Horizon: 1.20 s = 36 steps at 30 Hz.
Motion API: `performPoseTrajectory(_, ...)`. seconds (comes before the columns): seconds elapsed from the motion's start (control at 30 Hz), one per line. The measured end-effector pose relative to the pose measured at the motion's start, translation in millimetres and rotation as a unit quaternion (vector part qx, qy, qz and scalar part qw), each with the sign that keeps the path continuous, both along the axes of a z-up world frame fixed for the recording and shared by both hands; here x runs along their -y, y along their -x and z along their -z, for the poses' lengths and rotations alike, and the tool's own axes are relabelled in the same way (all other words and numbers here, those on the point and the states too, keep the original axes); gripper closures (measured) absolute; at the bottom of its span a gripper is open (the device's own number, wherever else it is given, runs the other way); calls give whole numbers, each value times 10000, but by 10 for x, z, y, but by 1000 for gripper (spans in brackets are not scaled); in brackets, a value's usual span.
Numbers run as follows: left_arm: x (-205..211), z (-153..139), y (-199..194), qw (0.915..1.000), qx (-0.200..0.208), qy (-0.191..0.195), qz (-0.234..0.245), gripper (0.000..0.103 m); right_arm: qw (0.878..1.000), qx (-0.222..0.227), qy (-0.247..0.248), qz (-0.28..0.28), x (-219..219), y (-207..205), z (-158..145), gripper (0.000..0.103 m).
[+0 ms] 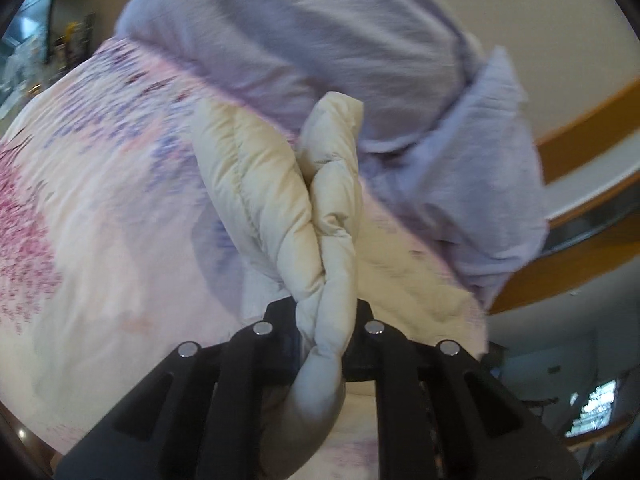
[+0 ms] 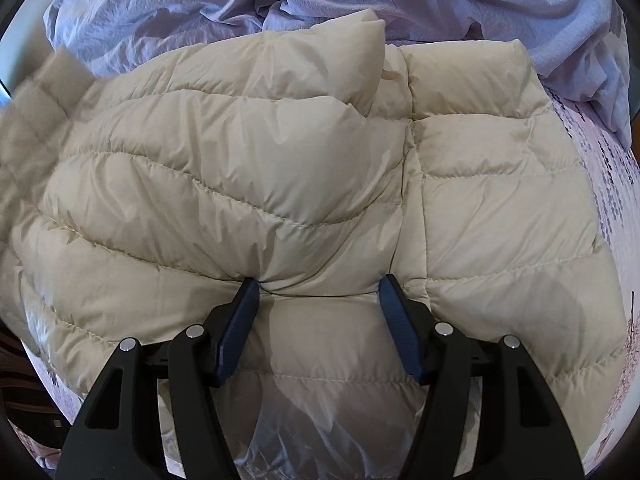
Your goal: Fold large clothes
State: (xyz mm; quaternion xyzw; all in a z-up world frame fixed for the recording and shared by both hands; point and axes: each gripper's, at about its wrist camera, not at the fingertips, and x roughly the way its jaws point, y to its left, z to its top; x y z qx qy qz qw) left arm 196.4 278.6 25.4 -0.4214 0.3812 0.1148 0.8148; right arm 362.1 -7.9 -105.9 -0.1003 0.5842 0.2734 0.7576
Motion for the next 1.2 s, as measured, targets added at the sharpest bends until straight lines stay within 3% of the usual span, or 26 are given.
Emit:
performPoseTrajectory(0.23, 576, -397, -378, 9975, 387, 82, 579, 90, 10000, 21, 18, 6, 2, -13, 4, 38)
performPoseTrajectory(0.43, 1056, -507, -661, 9940, 419, -67, 1008, 90, 10000, 0, -6, 26, 41, -39, 7, 38)
performPoseTrajectory(0.63, 1422, -448, -902, 9912, 251, -286, 1265, 90, 10000, -2, -13, 30, 38, -64, 11, 39)
performPoseTrajectory(1.2, 2089, -140, -1345, 9856, -36, 80, 1686, 90, 9989, -176, -413, 160, 353, -173, -121, 39)
